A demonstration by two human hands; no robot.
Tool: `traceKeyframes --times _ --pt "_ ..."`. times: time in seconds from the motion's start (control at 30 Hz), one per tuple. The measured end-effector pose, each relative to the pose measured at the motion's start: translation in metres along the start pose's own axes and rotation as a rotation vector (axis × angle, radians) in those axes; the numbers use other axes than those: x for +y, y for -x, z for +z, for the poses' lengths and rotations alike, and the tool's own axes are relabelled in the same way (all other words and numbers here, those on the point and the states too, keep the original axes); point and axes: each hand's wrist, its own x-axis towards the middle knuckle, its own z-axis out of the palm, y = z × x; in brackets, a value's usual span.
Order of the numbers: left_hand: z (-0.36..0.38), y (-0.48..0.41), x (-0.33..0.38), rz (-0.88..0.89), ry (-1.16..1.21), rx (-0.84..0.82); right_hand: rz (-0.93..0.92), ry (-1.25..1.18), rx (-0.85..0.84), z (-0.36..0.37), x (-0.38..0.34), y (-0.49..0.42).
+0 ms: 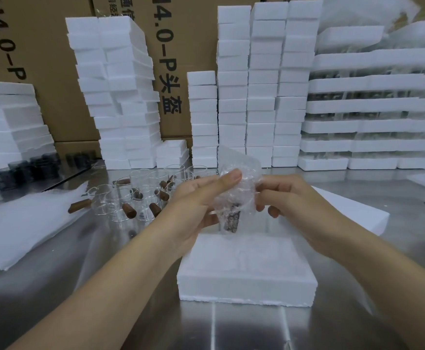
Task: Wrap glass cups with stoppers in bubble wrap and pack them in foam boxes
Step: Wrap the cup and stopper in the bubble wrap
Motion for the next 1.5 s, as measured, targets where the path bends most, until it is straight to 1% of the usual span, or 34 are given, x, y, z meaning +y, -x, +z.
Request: traceKeyframes --times 0.17,0.23,0.3,0.37,0.43,0.47,0.5,0.57,0.73,0.77,0.9,1.0,1.07,1.13,1.2,1.3,1.4,1.5 --pt "-0.004 -0.004 -0.001 0.009 0.067 0.018 -0.113 -0.1 0.266 0.001 0.006 -0.004" --pt "-0.005 -0.005 -0.002 0.006 0.088 0.006 -0.129 -0.096 0.308 0.0 0.008 -0.003" --pt "-0.004 -0.007 -0.002 0.003 0.121 0.038 -0.132 -0.092 0.271 0.002 0.008 -0.004" --pt "-0.002 -0.006 -0.003 0.007 0.139 0.074 -0.105 -0.083 0.151 0.006 0.009 -0.002" --pt "-0.001 -0.004 -0.003 0.014 0.126 0.071 -0.105 -0.057 -0.011 0.011 0.008 0.001" --pt "0.0 -0.003 -0.002 0.011 0.107 0.061 -0.109 -0.034 -0.068 0.012 0.007 0.001" --pt "0.001 -0.001 -0.002 0.006 0.085 0.053 -0.115 -0.019 -0.09 0.013 0.007 0.002" --pt "0.003 0.001 0.0 0.011 0.069 0.051 -0.12 -0.021 -0.055 0.013 0.006 0.003" --pt "0.003 0.004 0.007 0.053 0.186 0.105 -0.082 -0.079 0.218 0.011 0.004 0.0" --pt "0.004 0.004 0.009 0.059 0.214 0.112 -0.06 -0.078 0.228 0.01 0.005 0.0" --pt "0.005 0.005 0.009 0.071 0.256 0.109 0.021 -0.099 0.149 0.015 0.004 0.001" --pt "0.006 0.004 0.009 0.065 0.24 0.071 0.024 -0.136 0.22 0.014 0.003 0.001" --pt "0.004 0.002 0.008 0.074 0.217 0.079 0.061 -0.159 0.26 0.009 0.003 -0.001" --pt "0.002 -0.001 0.008 0.101 0.132 0.125 0.103 -0.206 0.242 0.003 0.003 -0.003" --pt "0.002 -0.002 0.007 0.121 0.058 0.157 0.127 -0.23 0.156 -0.001 0.005 -0.003" --pt "0.001 -0.002 0.009 0.124 0.012 0.166 0.125 -0.192 0.1 -0.003 0.006 -0.004" --pt "-0.002 -0.005 0.013 0.097 0.008 0.194 0.128 -0.113 0.078 -0.009 0.006 -0.004" --pt "-0.005 -0.003 0.018 0.014 0.078 0.171 0.128 0.022 0.002 -0.015 0.005 -0.002"
